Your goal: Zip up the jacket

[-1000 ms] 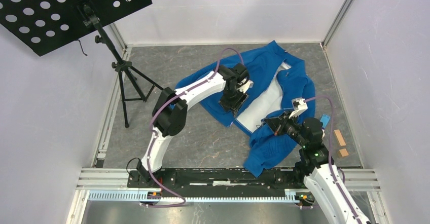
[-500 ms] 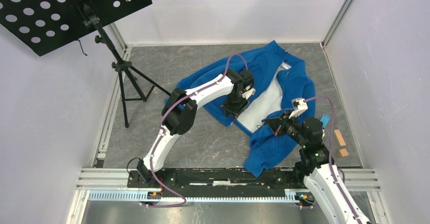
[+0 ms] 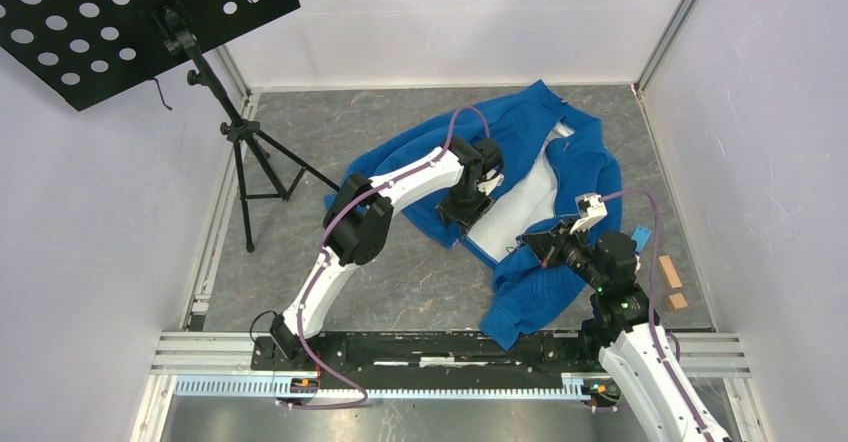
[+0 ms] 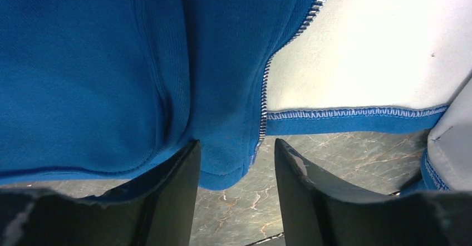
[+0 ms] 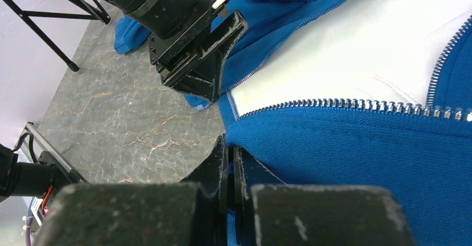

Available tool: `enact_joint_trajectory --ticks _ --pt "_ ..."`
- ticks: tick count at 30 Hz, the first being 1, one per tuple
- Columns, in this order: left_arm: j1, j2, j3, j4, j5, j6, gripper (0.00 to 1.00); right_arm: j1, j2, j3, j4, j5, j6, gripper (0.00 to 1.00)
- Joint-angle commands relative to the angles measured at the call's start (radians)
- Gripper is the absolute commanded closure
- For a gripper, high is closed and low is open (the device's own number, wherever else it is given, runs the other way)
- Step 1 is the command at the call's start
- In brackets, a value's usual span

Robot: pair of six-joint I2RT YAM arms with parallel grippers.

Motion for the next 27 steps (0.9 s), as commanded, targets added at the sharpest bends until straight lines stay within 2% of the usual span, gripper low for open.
enact_joint_trajectory --ticks 1,3,7,13,18,22,27 --pt "-0.001 -0.017 0.031 0.016 0.024 -0.013 0.39 0.001 -0.008 0.033 0.029 0.004 -0.010 1.00" --pt "-0.001 -0.019 0.031 0.017 0.025 -0.013 0.38 0.001 -0.009 0.033 0.029 0.002 -0.009 1.00" --pt "0.004 -0.011 0.033 0.016 0.017 -0.014 0.50 0.001 -0.009 0.034 0.032 0.001 -0.008 1.00" --pt "0.004 -0.002 0.021 0.027 -0.013 -0.022 0.58 0.001 -0.008 0.040 0.031 -0.001 -0.008 1.00" --pt "0.001 0.003 -0.010 0.052 -0.047 -0.040 0.55 0.001 -0.005 0.041 0.039 -0.002 -0.001 1.00" --pt "-0.008 0.020 -0.022 0.058 -0.059 -0.048 0.60 0.001 -0.004 0.040 0.044 -0.010 0.001 1.00" --pt "-0.020 0.023 -0.056 0.075 -0.107 -0.057 0.58 0.001 0.000 0.040 0.047 -0.020 0.003 1.00"
